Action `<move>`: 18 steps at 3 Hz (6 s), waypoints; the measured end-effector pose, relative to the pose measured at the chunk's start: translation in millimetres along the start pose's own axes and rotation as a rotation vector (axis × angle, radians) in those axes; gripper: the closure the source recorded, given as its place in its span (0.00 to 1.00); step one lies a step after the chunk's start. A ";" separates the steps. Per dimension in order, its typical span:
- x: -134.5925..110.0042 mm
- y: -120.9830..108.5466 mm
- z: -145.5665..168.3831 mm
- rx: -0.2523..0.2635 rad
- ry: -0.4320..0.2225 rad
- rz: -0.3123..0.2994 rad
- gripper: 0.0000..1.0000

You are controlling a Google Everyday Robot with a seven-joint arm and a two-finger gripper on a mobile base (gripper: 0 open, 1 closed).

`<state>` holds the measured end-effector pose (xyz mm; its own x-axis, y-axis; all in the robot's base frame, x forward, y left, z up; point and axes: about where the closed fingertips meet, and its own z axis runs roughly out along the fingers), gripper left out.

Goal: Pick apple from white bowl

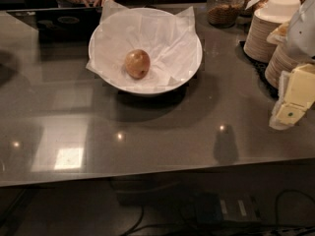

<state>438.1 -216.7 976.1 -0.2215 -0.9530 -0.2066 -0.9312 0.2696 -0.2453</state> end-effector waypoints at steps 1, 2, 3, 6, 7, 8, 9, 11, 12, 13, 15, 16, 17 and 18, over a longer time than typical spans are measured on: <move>0.0 0.0 0.0 0.000 0.000 0.000 0.00; -9.2 -6.2 3.6 0.015 -0.021 -0.020 0.00; -37.8 -25.6 16.1 0.035 -0.086 -0.073 0.00; -119.1 -63.4 40.3 0.036 -0.221 -0.223 0.00; -144.1 -82.3 54.0 0.041 -0.306 -0.280 0.00; -181.2 -100.6 66.2 0.030 -0.424 -0.361 0.00; -202.9 -107.7 77.6 -0.006 -0.516 -0.403 0.00; -209.8 -110.9 82.6 0.001 -0.545 -0.402 0.00; -226.5 -123.9 97.6 0.008 -0.615 -0.380 0.00; -236.7 -131.9 109.7 -0.005 -0.653 -0.368 0.00; -249.4 -137.3 131.5 -0.072 -0.677 -0.367 0.18; -257.5 -134.1 142.3 -0.115 -0.684 -0.382 0.26; -264.5 -128.0 153.6 -0.161 -0.695 -0.393 0.26; -270.4 -122.7 165.2 -0.200 -0.704 -0.403 0.24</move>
Offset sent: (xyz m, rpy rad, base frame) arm 0.0235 0.0184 -0.0059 0.0262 -0.0374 0.0573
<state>660.1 30.7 905.7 0.3101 -0.6447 -0.6987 -0.9490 -0.1660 -0.2680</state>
